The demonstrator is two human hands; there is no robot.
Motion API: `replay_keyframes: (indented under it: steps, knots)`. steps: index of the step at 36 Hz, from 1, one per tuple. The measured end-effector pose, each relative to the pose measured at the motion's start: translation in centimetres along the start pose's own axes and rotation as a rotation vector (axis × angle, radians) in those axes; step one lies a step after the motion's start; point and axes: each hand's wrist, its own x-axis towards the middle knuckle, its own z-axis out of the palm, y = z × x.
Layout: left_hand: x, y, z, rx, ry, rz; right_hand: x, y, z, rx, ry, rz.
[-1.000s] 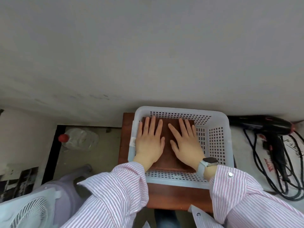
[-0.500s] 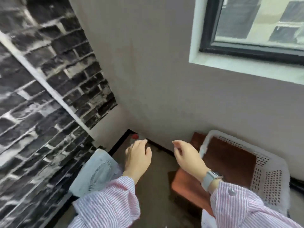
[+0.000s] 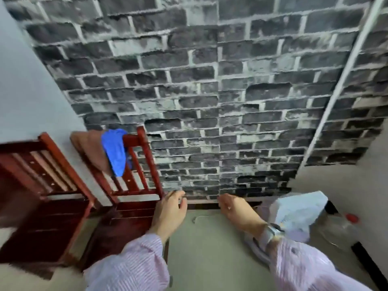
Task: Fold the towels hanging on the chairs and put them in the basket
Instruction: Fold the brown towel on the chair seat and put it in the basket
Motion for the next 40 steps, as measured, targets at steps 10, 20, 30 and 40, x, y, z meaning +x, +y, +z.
replay_keyframes:
  steps: [10, 20, 30, 40]
  knots:
    - [1.7, -14.5, -10.7, 0.063, 0.242, -0.235, 11.7, -14.6, 9.1, -0.087, -0.174, -0.264]
    - [14.5, -24.0, -17.6, 0.079, 0.260, -0.290, 28.2, -24.1, 14.2, -0.030, -0.083, -0.294]
    - [25.7, -34.3, -20.0, -0.050, 0.259, -0.416, 38.8, -31.1, 18.6, -0.171, -0.057, -0.353]
    - [33.5, -40.1, -18.9, 0.220, 0.249, -0.173, 40.8, -34.4, 21.8, -0.033, 0.187, -0.200]
